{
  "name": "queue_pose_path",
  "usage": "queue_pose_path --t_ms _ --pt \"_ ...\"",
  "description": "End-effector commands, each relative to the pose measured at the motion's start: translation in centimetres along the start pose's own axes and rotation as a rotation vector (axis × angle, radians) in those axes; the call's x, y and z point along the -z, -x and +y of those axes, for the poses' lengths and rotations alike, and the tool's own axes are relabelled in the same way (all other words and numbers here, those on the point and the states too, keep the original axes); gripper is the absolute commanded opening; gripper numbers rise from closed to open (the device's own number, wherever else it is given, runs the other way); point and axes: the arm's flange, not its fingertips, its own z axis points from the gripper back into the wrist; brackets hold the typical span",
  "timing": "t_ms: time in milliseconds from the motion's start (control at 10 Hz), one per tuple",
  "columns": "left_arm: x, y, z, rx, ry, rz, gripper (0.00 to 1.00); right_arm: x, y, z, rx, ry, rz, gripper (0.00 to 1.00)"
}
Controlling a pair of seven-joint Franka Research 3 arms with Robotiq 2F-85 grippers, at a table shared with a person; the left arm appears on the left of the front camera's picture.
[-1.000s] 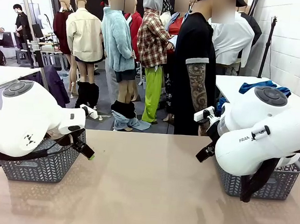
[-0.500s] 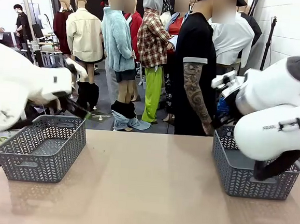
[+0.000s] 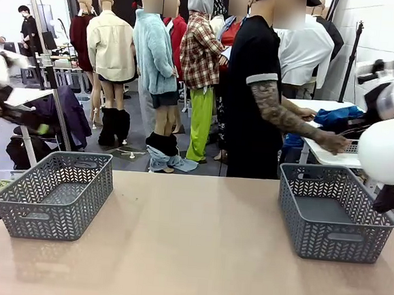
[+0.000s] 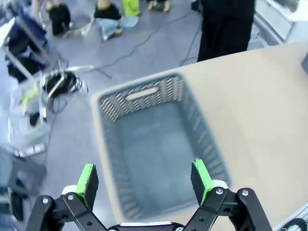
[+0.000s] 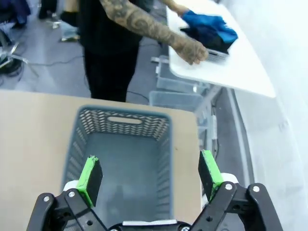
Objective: Sort the tops and bottoms.
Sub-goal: Lift clothes from the center of the table with your left hand.
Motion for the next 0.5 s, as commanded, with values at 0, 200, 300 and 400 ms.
queue_pose_path --t_ms 0,200,300,400 --pt "-1.2 6.3 5.5 -0.163 -0.015 0.037 1.00 -2.6 12.7 -1.3 0.104 0.007 -0.031 1.00" --pt "-0.9 7.8 9.2 -0.204 0.026 0.082 1.00 -1.8 14.4 -2.8 0.200 -0.002 -0.047 1.00" --pt "-0.7 8.2 10.3 -0.211 0.031 0.088 1.00 -1.3 14.9 -3.1 0.229 0.003 -0.041 1.00" --pt "-0.5 8.1 9.6 -0.279 0.008 0.084 1.00 -0.9 15.0 -3.0 0.244 -0.004 -0.042 1.00"
